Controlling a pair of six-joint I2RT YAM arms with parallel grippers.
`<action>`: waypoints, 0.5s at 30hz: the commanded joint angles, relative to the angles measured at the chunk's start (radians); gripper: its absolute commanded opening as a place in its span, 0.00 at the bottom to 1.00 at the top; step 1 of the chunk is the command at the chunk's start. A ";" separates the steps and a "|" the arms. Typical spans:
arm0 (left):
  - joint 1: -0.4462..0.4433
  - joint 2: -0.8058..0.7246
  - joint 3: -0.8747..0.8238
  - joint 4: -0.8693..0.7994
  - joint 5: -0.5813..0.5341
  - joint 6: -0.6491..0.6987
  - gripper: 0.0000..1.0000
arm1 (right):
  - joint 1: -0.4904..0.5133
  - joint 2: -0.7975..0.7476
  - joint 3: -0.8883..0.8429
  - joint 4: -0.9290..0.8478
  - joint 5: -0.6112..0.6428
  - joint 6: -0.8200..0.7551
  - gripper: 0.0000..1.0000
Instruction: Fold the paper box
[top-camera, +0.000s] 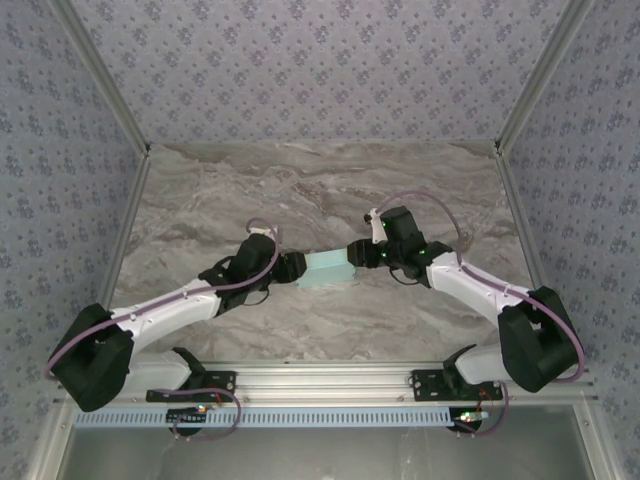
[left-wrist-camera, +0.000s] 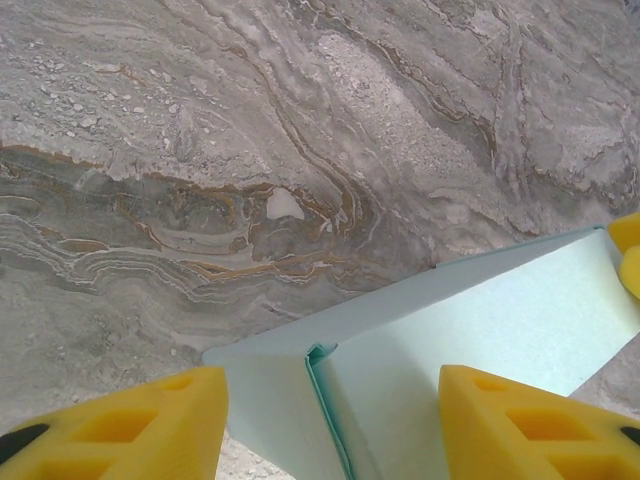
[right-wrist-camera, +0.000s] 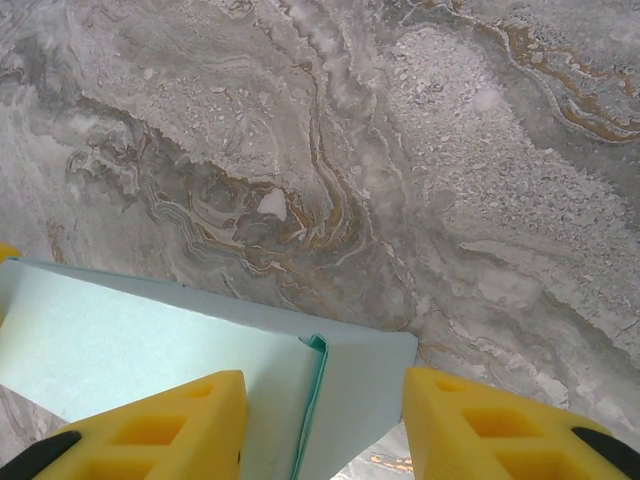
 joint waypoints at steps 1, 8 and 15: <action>0.003 -0.012 0.004 -0.114 -0.023 0.028 0.56 | 0.006 0.036 -0.027 -0.158 0.040 -0.028 0.46; 0.009 0.012 -0.078 -0.101 0.005 -0.005 0.44 | -0.004 0.042 -0.102 -0.118 0.014 -0.005 0.45; 0.008 0.029 -0.140 -0.050 0.028 -0.050 0.37 | -0.012 0.062 -0.145 -0.084 -0.020 0.015 0.37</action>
